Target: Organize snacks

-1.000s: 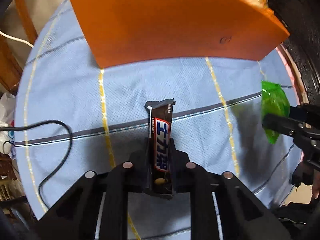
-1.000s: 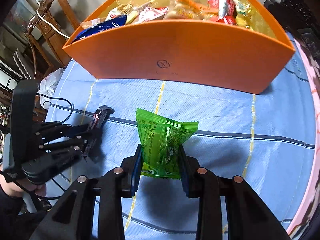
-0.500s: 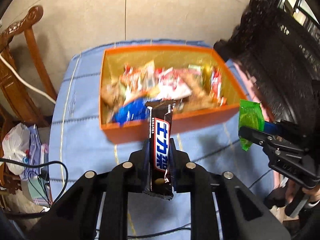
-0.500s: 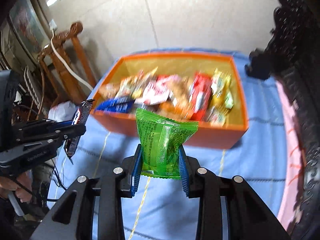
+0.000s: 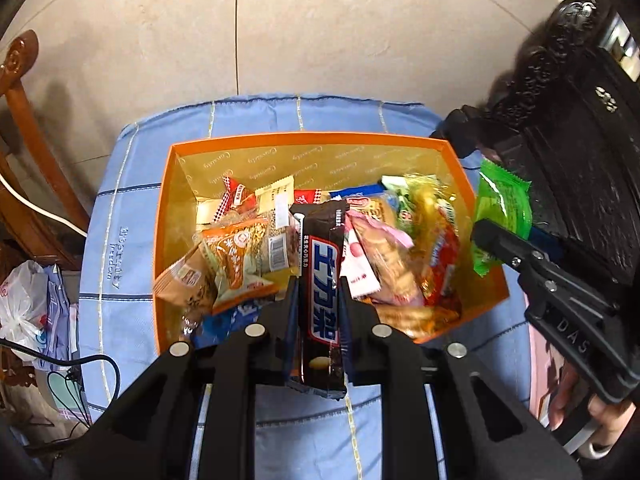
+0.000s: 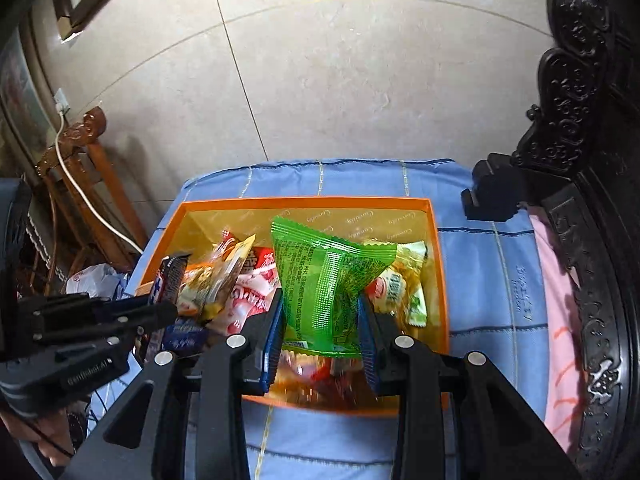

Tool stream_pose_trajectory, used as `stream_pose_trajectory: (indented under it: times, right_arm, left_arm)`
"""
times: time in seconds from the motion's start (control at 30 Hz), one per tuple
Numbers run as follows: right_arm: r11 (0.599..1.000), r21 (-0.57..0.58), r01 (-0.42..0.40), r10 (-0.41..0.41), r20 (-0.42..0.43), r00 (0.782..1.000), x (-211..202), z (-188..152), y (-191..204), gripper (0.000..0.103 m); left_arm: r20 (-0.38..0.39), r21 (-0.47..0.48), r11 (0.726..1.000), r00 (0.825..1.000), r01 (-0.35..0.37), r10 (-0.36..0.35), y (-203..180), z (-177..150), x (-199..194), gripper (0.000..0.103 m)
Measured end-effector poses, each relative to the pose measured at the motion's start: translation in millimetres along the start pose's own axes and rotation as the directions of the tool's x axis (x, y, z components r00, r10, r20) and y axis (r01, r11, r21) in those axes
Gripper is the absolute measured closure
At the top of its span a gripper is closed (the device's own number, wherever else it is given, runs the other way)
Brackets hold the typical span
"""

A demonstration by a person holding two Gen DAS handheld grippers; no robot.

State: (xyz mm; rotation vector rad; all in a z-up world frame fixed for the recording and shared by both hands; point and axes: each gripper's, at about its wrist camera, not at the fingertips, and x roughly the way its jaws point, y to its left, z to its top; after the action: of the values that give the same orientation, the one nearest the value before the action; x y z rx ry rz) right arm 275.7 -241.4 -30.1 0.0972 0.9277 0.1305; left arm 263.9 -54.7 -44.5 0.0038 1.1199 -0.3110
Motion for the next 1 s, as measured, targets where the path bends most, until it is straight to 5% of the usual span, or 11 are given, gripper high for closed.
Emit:
stream_pose_trajectory:
  times: [0.17, 0.2, 0.23, 0.27, 0.57, 1.0]
  right_arm:
    - [1.0, 0.023, 0.011, -0.01, -0.021, 1.0, 21.1, 5.5, -0.5, 0.067]
    - [0.999, 0.029, 0.019, -0.019, -0.024, 1.0, 23.7, 5.5, -1.1, 0.063]
    - [0.999, 0.034, 0.036, -0.035, -0.022, 0.999, 24.7, 5.0, -2.0, 0.048]
    - [0.997, 0.039, 0.065, -0.065, -0.003, 0.998, 22.3, 4.1, -3.0, 0.034]
    - [0.999, 0.034, 0.035, -0.035, 0.015, 0.999, 0.9, -17.4, -0.7, 0.028]
    - [0.999, 0.033, 0.034, -0.034, -0.005, 0.999, -40.0, -58.6, 8.1, 0.028]
  left_arm:
    - [-0.019, -0.02, 0.998, 0.999, -0.051, 0.051, 4.2, 7.6, 18.0, 0.078]
    - [-0.019, -0.025, 0.995, 0.996, -0.092, 0.091, 6.0, 9.5, 20.0, 0.055]
    - [-0.021, -0.033, 0.991, 0.992, -0.128, 0.127, 7.3, 10.9, 20.2, 0.02]
    - [-0.018, -0.04, 0.987, 0.988, -0.155, 0.155, 8.5, 11.8, 19.1, 0.013]
    - [-0.01, -0.107, 0.972, 0.978, -0.209, 0.209, 18.2, 3.9, 4.5, 0.004]
    - [0.012, -0.082, 0.977, 0.98, -0.198, 0.199, 4.2, -31.2, -35.5, 0.004]
